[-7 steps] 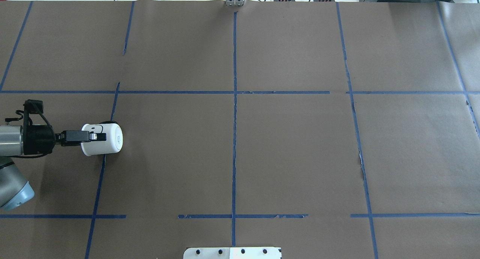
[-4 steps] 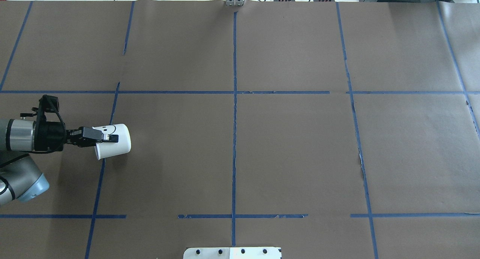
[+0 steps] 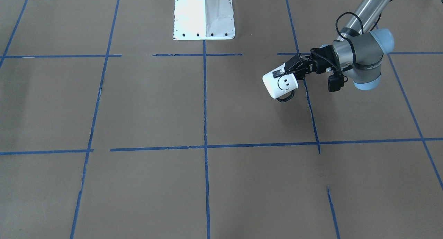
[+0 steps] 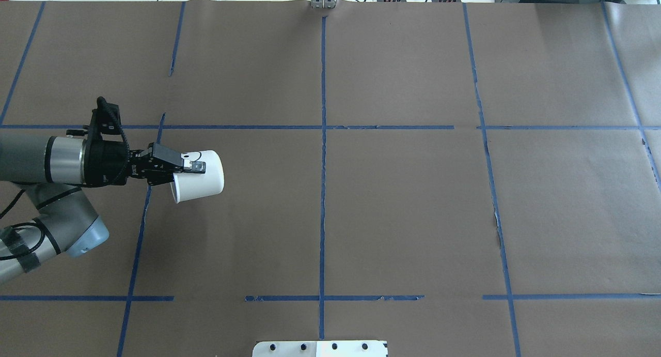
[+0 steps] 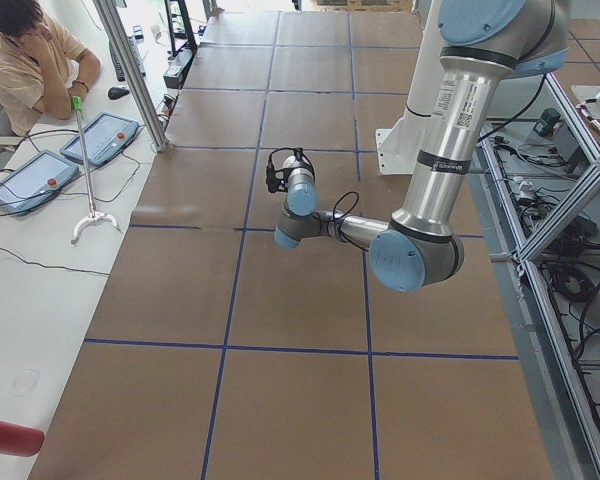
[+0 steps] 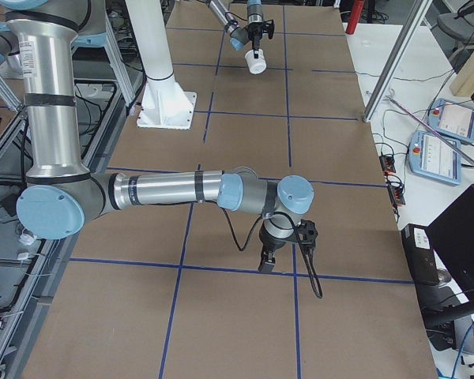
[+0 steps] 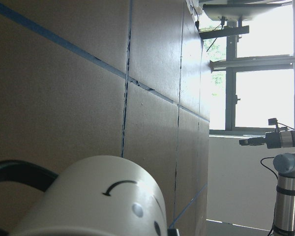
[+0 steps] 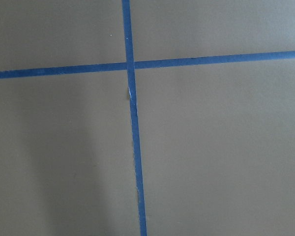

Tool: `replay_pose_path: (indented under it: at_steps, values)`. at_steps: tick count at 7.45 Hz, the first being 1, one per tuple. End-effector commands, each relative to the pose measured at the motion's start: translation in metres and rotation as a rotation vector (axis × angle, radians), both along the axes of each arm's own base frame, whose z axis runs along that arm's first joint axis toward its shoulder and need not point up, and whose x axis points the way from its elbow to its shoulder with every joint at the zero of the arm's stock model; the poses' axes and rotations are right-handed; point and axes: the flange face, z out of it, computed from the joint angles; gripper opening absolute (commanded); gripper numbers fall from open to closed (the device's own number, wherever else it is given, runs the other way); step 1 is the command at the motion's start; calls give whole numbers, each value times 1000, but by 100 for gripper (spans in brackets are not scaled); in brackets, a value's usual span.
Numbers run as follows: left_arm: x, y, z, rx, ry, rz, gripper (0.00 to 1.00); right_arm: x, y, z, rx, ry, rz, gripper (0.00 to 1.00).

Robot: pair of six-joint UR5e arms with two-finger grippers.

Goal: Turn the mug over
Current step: 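Lift the mug with the left gripper, turning it upright toward table center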

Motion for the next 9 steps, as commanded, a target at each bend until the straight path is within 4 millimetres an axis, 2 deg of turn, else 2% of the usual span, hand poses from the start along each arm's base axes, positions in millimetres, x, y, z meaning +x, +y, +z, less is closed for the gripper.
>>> replay_pose_path:
  at_steps: [1,2,3,5,6,7,8,9]
  values:
    - [9,-7,-75,-119,-150,3,0,0,0,0,0,0,0,100]
    - [25,-20,-115,-186,-238,3,0,0,0,0,0,0,0,100]
    - [49,-39,-150,-259,-348,1,0,0,0,0,0,0,0,100]
    - [99,-64,-226,-339,-568,16,0,0,0,0,0,0,0,100]
    - [129,-55,-244,-340,-692,55,0,0,0,0,0,0,0,100]
    - [151,-59,-259,-360,-792,81,0,0,0,0,0,0,0,100]
    - [184,-72,-273,-370,-853,102,0,0,0,0,0,0,0,100]
    - [219,-91,-275,-354,-908,122,0,0,-1,-1,2,0,0,100]
